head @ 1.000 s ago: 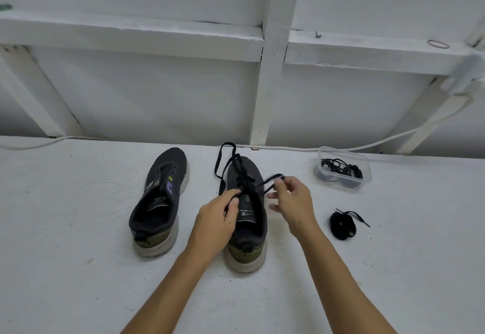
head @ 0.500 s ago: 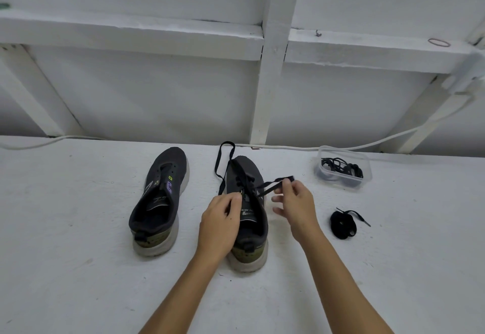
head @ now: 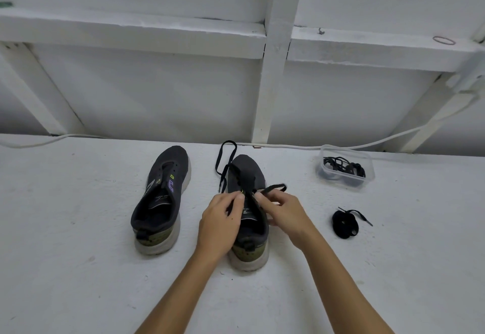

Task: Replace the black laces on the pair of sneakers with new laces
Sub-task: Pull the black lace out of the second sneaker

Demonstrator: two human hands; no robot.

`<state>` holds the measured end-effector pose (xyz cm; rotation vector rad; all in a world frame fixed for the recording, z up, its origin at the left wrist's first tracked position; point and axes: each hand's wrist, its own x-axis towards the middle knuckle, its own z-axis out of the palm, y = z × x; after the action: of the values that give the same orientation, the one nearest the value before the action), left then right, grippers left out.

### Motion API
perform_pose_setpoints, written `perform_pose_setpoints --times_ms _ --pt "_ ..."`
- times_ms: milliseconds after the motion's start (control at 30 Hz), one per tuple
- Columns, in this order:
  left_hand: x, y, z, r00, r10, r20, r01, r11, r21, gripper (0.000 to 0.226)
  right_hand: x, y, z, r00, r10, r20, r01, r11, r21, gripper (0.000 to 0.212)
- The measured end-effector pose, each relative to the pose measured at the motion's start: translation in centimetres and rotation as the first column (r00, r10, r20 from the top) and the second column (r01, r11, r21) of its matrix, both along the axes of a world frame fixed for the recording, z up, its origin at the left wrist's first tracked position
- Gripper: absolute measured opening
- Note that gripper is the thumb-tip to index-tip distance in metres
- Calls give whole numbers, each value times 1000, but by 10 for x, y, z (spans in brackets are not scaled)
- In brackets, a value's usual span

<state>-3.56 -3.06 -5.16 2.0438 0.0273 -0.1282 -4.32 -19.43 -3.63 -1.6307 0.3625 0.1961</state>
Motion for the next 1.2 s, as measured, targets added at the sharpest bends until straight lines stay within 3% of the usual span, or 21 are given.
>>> perform_pose_setpoints --times_ms 67,133,200,233,267,333,400,467,500,567,633,667,733,800,833,867,933,1000,1033,1200 --pt "0 1 0 1000 -3 -1 3 1000 -2 33 1 1 0 996 -35 83 37 999 -24 23" --pt "0 1 1 1000 -15 -3 15 1000 4 33 8 -3 -2 951 -280 132 281 960 11 21" --pt "-1 0 0 1000 -19 -5 19 1000 6 33 13 -13 -3 833 -540 121 534 842 75 21" --pt "-1 0 0 1000 -18 -5 18 1000 6 33 14 -16 -4 813 -574 97 566 818 96 23" --pt "-1 0 -1 1000 -15 -4 15 1000 6 32 12 -17 -3 853 -519 64 512 854 93 24" --pt "0 0 -2 1000 -5 3 5 1000 7 30 5 -11 -1 974 -223 -34 224 974 26 27" --pt "1 1 -2 1000 -6 13 6 1000 21 31 1 -2 0 999 -12 -38 10 999 -38 26" --pt "2 1 -2 1000 -17 17 16 999 31 32 5 1 -1 996 -61 58 65 996 -67 25" --pt "2 1 -1 1000 -21 15 21 999 31 32 9 0 -1 981 -174 89 178 983 -41 23" --pt "1 2 -1 1000 -28 1 28 999 23 33 18 -7 -1 871 -487 74 482 873 74 19" --pt "1 1 -1 1000 -26 -4 26 999 21 34 21 -15 -3 775 -632 0 625 766 150 20" --pt "1 1 -1 1000 -24 -5 24 999 21 34 20 -16 -2 815 -578 -29 576 806 138 22" --pt "1 1 -1 1000 -16 -3 16 1000 19 33 13 -9 -1 955 -281 -99 289 954 76 27" --pt "2 2 -1 1000 -14 4 14 1000 22 32 7 -1 1 993 -21 -113 25 999 34 25" --pt "2 2 -1 1000 -16 7 16 1000 24 32 7 1 1 997 4 -73 -3 1000 15 24" --pt "2 2 0 1000 -19 7 19 999 26 32 8 1 0 999 -31 -18 31 1000 5 23" --pt "1 2 0 1000 -26 6 25 999 25 32 14 -3 0 964 -261 42 259 965 40 19" --pt "0 1 1 999 -31 8 31 999 26 32 19 -9 1 879 -475 35 469 876 111 18" --pt "0 1 1 999 -32 9 32 999 31 32 20 -10 1 865 -502 19 497 860 118 19" --pt "5 4 5 998 -54 25 53 997 58 27 9 -3 -4 968 -233 -92 242 965 100 24"
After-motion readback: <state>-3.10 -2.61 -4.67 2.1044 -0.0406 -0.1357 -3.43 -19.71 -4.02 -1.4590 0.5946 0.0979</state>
